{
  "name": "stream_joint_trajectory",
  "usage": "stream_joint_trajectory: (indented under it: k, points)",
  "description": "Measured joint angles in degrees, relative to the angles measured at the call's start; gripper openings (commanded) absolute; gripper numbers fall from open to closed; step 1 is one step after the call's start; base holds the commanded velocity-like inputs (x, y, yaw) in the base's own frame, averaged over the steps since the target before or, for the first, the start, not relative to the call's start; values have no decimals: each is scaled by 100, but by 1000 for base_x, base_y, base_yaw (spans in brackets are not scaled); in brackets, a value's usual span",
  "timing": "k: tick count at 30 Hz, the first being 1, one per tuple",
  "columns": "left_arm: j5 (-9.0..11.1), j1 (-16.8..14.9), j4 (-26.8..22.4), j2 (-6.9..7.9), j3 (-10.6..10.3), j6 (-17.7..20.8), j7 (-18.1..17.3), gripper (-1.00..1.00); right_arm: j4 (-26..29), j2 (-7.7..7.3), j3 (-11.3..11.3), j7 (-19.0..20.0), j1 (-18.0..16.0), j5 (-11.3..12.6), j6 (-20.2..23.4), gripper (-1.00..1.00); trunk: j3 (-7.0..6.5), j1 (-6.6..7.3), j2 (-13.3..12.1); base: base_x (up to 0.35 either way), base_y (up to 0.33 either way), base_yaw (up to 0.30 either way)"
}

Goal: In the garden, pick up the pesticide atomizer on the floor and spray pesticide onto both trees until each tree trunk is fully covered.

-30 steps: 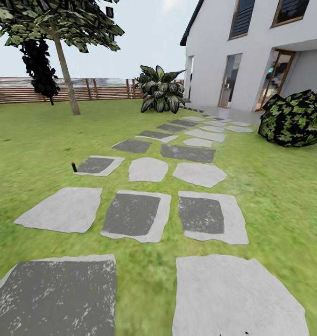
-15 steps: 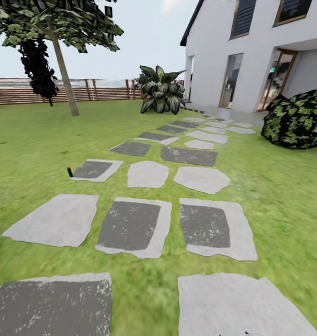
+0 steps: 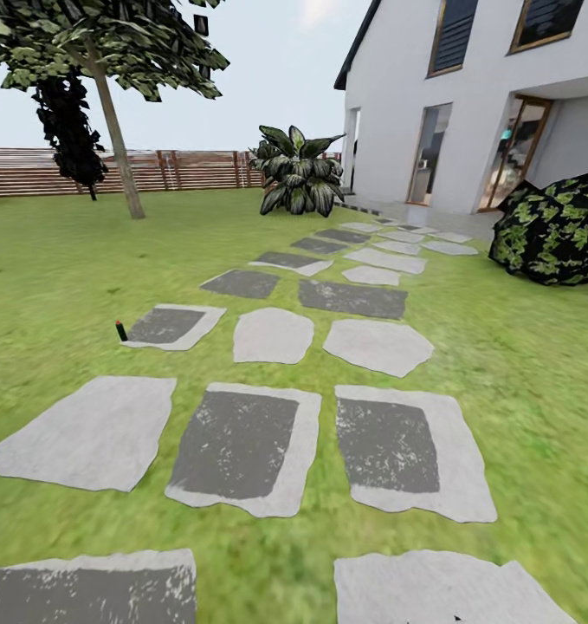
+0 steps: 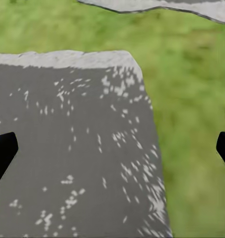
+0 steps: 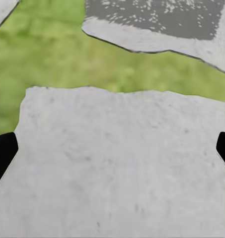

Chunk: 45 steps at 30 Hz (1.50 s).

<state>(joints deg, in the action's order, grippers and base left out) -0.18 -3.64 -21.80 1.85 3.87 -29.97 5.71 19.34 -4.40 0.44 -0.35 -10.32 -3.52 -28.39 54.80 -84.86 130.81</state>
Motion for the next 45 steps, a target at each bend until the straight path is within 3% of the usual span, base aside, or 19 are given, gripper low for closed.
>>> stream_joint_trajectory:
  k: [45]
  points:
    - [-8,4,0,0,0,0,9,100,0,0,0,0,-4,0,0,100,0,0,0,339,0,0]
